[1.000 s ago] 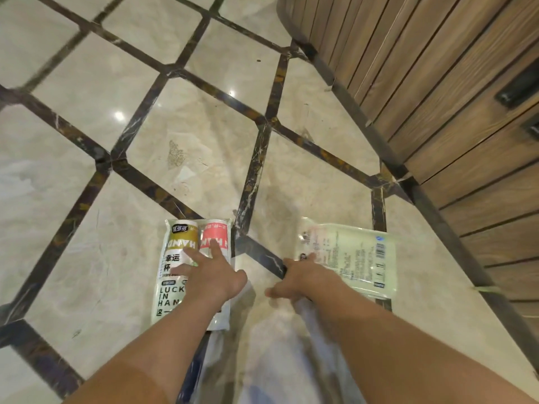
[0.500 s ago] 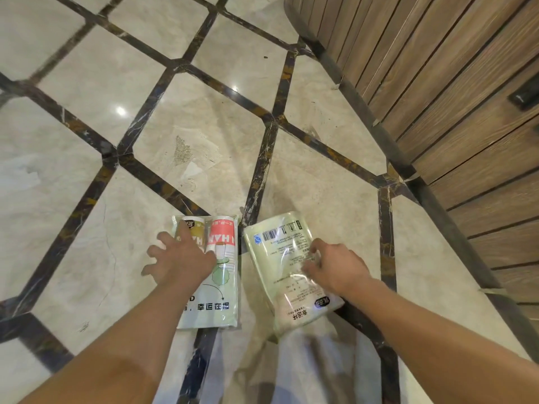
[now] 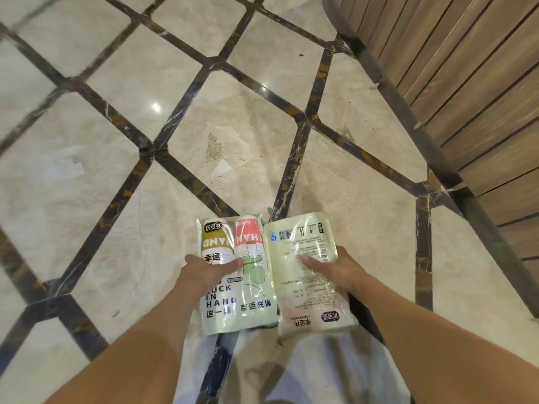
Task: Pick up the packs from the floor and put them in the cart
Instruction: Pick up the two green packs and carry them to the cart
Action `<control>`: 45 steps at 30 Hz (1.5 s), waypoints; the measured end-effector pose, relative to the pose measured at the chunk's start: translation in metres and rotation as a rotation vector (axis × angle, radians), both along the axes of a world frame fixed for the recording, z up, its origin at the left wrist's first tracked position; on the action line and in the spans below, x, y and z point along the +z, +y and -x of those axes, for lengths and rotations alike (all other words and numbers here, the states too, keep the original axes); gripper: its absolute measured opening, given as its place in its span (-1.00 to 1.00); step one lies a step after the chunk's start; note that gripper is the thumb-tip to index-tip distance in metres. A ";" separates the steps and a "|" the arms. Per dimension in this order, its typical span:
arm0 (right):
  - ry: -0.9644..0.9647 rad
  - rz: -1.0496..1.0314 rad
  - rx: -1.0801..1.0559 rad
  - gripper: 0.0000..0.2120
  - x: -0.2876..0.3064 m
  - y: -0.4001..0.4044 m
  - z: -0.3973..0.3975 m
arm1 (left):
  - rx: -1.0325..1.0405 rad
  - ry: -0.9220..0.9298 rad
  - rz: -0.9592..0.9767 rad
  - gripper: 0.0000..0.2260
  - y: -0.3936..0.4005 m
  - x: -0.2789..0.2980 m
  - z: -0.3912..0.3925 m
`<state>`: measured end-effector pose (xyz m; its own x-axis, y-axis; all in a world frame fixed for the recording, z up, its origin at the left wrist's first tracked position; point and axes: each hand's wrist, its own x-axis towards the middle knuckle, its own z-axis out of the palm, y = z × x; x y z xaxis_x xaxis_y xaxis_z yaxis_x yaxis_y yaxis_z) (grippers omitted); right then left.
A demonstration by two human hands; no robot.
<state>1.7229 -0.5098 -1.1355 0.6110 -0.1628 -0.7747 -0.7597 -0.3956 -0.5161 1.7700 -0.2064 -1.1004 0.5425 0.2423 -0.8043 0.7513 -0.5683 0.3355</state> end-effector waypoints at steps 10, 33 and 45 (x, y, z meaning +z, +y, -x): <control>-0.077 0.084 -0.107 -0.29 0.043 0.029 -0.007 | 0.062 -0.226 0.012 -0.34 -0.004 0.013 -0.001; -0.504 0.060 -0.388 -0.44 0.656 -0.094 0.087 | -0.038 -0.506 0.309 -0.49 -0.114 0.624 0.043; -0.779 0.188 -0.635 -0.60 0.991 -0.129 0.207 | -0.457 -0.617 0.546 -0.66 -0.176 0.972 0.071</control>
<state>1.5160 -0.6391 -0.1448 0.6926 -0.7101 -0.1270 -0.3368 -0.1627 -0.9274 1.6993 -0.3822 -0.1286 0.8598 -0.4251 -0.2829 0.0949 -0.4113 0.9065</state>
